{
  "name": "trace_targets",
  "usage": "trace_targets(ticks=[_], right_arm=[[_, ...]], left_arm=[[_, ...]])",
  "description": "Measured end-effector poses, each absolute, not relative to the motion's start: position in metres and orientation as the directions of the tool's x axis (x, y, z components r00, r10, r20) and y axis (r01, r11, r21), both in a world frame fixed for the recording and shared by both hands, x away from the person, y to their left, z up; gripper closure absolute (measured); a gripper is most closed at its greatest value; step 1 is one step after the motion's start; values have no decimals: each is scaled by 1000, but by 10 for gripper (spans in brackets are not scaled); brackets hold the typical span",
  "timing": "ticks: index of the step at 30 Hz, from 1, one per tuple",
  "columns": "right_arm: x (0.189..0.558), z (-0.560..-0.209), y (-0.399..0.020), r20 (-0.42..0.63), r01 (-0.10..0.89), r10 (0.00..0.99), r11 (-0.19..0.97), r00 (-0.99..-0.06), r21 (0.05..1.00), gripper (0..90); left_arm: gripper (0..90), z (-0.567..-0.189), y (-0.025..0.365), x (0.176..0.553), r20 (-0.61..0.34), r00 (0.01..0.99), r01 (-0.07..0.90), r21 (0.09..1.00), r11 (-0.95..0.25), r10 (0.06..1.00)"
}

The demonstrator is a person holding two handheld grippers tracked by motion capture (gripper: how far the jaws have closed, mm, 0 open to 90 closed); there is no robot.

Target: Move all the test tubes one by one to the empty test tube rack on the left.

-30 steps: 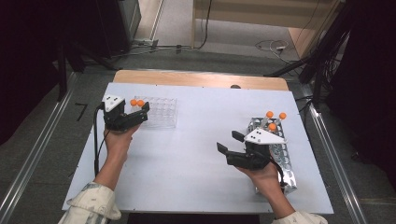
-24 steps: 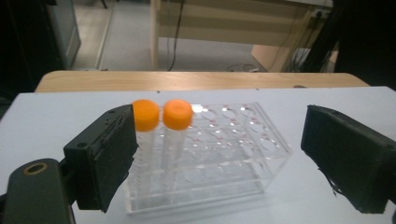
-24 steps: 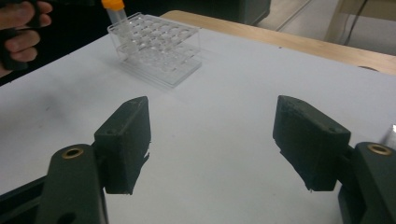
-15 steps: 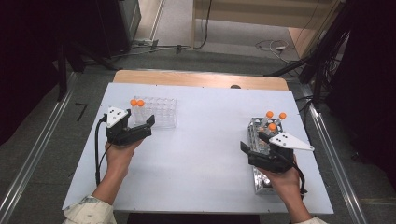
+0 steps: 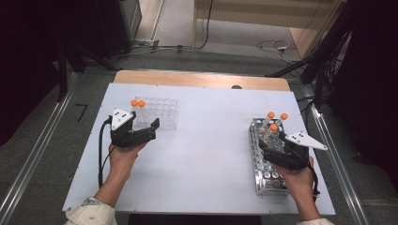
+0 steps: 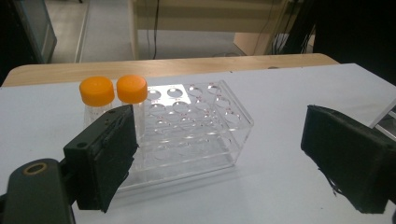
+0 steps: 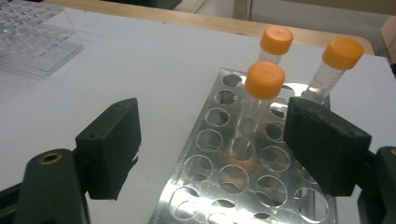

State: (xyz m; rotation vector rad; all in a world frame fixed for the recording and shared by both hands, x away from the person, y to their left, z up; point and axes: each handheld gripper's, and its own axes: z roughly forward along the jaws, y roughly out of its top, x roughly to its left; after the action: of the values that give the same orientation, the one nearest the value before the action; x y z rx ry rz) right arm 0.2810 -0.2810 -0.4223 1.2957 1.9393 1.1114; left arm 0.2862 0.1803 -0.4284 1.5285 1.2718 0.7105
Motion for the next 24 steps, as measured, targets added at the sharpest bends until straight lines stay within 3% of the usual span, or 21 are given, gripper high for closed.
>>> trace_targets(ticks=[12, 24], right_arm=[[302, -429, -283, -20, 501, 936, 205, -351, 841, 246], [319, -431, -282, -3, 566, 939, 210, -344, 797, 394]], left_arm=[[101, -432, 175, 288, -132, 300, 381, 925, 8, 945], [99, -435, 171, 288, -115, 309, 388, 922, -14, 944]])
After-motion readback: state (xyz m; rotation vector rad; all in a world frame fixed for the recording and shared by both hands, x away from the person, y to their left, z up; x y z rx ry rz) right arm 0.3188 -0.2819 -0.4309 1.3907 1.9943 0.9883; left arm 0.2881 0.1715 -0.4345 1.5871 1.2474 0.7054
